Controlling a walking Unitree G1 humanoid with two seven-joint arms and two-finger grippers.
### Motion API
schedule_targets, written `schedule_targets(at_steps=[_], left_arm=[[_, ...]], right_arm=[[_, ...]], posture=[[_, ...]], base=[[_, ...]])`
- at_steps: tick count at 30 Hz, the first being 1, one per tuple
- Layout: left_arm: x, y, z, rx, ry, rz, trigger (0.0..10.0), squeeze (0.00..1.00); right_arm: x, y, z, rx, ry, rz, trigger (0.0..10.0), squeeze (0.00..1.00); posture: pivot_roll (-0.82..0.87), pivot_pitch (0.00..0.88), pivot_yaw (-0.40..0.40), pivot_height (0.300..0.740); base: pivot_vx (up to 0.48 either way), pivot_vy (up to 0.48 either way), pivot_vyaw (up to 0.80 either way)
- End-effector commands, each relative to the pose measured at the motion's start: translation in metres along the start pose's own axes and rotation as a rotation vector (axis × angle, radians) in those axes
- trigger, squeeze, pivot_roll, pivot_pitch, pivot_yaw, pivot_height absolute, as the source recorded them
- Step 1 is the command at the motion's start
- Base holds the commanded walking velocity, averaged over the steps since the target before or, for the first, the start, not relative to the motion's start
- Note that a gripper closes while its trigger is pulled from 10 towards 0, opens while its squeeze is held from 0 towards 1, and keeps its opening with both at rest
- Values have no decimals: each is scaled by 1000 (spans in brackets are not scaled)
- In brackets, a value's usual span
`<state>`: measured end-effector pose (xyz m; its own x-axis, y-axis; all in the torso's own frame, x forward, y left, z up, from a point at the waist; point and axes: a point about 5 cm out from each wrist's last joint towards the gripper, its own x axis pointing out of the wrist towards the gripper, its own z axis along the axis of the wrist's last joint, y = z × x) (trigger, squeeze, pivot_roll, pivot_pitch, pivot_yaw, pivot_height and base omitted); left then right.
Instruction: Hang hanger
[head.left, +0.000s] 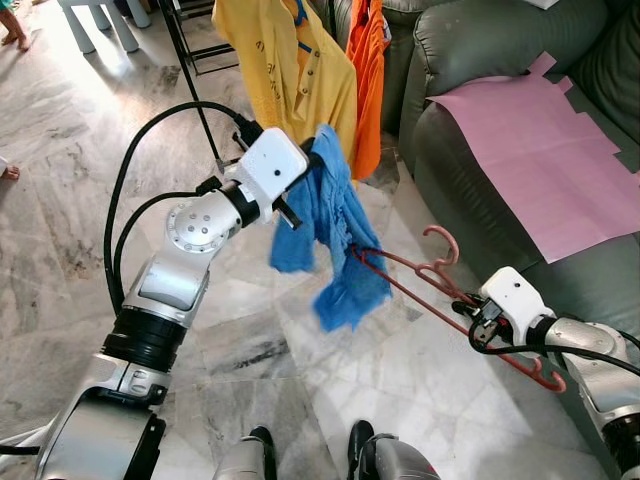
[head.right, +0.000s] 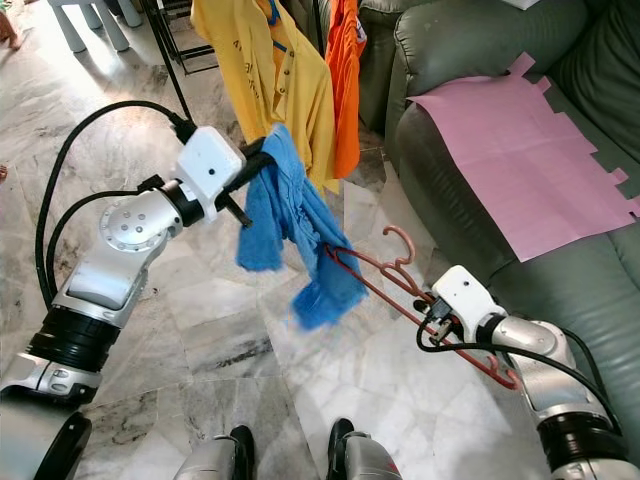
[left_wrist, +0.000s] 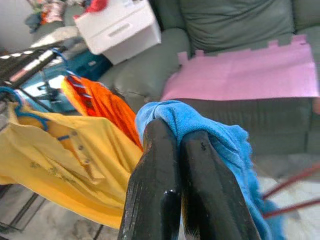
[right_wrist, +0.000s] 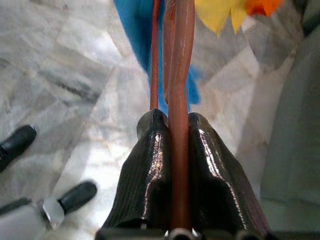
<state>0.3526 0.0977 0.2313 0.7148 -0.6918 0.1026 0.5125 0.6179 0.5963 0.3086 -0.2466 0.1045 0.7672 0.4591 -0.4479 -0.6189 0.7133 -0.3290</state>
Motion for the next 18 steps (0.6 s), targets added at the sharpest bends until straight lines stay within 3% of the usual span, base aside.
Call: schedule_targets(at_steps=[1,6,8,14,18], left_arm=[[1,-10,7,51,-29,-46,10000,0],[1,-35,-14,96,67,-164,10000,0],[1,-41,-17,76,68,-176,10000,0],[3,-43,-28,90,84,-147,10000,0],[4,-35,-36,161,111,-120,10000,0]], right_arm=[[0,1,19,-37,-85,37,10000,0],[-5,2,47,-65,-187,107,10000,0],[-7,0,56,-64,-219,112,10000,0],[-15,1,67,-73,-230,169,10000,0],[-28,-2,66,-91,-204,204,10000,0]], posture=[[-51,256,27,740],[-56,258,27,740],[-58,258,28,740],[-59,259,29,740],[-65,259,27,740]], base=[[0,0,0],[0,0,0],[0,0,0],[0,0,0],[0,0,0]])
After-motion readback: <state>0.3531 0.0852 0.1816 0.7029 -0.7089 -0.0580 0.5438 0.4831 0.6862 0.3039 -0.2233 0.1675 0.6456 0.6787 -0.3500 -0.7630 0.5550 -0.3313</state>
